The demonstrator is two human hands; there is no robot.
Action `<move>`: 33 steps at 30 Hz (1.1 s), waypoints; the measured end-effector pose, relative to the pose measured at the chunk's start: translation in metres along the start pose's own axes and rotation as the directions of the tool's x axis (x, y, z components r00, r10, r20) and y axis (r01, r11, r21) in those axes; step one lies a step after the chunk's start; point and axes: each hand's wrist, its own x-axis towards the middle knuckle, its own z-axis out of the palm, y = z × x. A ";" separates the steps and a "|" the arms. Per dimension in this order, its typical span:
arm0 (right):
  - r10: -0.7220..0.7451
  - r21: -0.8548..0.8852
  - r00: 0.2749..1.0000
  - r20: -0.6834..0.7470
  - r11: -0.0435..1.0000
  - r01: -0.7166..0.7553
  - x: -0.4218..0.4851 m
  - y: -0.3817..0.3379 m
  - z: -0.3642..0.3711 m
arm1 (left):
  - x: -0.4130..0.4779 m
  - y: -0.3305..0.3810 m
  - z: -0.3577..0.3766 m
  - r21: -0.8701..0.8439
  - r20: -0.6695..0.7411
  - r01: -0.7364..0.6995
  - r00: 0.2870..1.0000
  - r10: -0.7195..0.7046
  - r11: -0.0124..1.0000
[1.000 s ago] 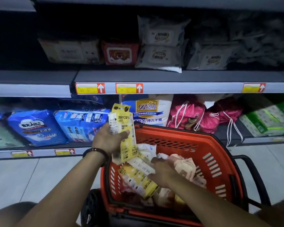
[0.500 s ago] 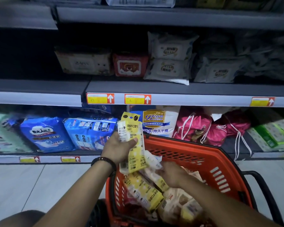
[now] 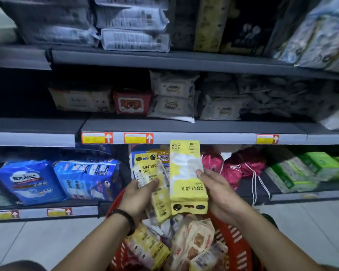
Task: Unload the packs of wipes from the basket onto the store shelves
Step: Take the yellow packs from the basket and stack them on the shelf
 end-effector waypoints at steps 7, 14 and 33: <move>-0.175 0.201 0.972 -0.155 0.958 0.205 0.002 0.002 0.014 | -0.026 0.025 0.048 -0.300 0.050 0.050 0.998 -0.036 0.953; -0.398 -0.213 0.903 -0.166 0.908 0.361 -0.005 -0.004 0.025 | -0.030 0.040 0.073 -0.432 0.131 0.109 0.990 -0.057 0.895; -0.529 -0.560 0.785 -0.322 0.775 0.293 -0.008 -0.028 -0.011 | -0.019 0.049 0.088 -0.470 0.147 -0.046 0.981 0.129 0.881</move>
